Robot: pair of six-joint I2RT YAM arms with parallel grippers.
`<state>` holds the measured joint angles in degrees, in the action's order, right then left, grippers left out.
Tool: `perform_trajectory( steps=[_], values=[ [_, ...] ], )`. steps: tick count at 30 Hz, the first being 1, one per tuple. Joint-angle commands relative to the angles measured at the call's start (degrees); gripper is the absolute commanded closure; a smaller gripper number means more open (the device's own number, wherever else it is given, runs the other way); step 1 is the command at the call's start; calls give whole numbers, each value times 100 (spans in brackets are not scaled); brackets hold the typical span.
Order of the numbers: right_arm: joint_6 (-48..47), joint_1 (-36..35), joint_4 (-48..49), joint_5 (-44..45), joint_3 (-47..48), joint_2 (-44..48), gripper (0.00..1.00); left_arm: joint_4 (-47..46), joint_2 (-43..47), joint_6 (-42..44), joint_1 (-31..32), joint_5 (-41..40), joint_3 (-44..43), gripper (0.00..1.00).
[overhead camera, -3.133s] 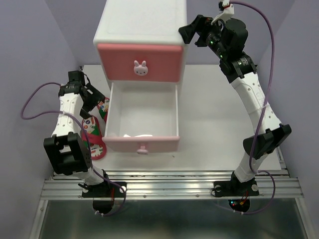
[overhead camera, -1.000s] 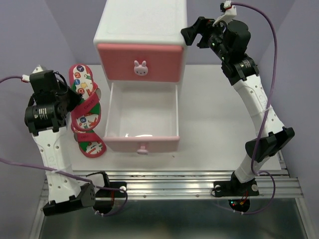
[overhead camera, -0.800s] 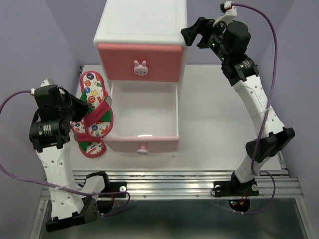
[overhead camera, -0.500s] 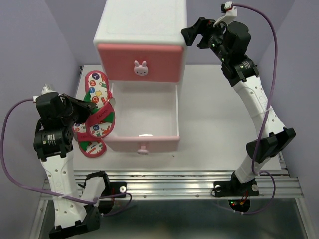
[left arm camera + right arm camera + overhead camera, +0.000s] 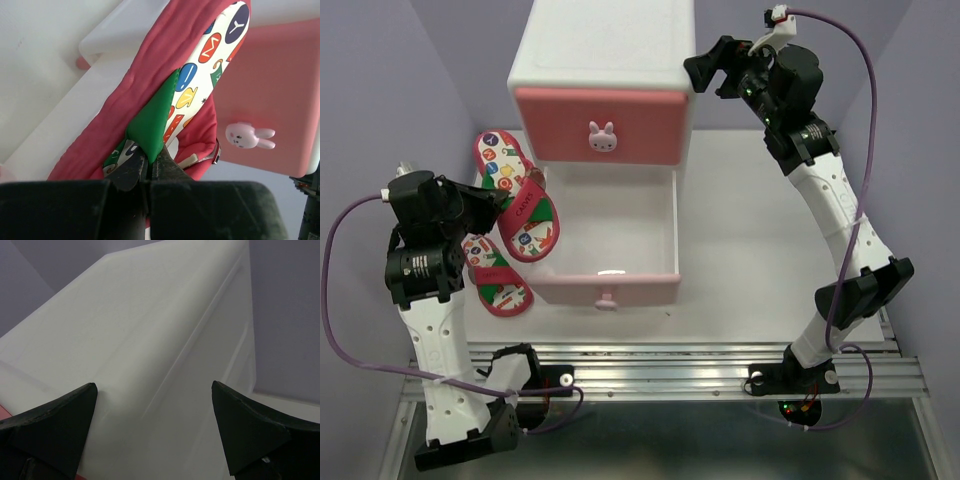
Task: Place and organize the shoes in the shoe cabinet
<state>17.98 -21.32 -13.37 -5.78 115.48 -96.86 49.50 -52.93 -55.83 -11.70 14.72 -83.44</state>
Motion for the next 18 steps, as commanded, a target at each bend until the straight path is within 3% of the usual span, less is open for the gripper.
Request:
perform_trajectory(
  steps=[1,6,12,15,18],
  values=[
    [-541,49,-1678,-28,-412,-167,0,-791,19,-296,1,-57,-340,100],
    [-594,49,-1678,7,-474,-131,0,-669,80,-182,80,-145,-130,100],
    [-611,49,-1678,-2,-553,-105,0,-1125,441,-788,537,-670,556,100],
    [-611,49,-1687,-11,-597,-96,0,-1249,319,-1061,1134,-1179,583,100],
    [-602,49,-1687,-11,-632,-96,0,-1293,-15,-1219,2319,-1795,435,100]
  ],
)
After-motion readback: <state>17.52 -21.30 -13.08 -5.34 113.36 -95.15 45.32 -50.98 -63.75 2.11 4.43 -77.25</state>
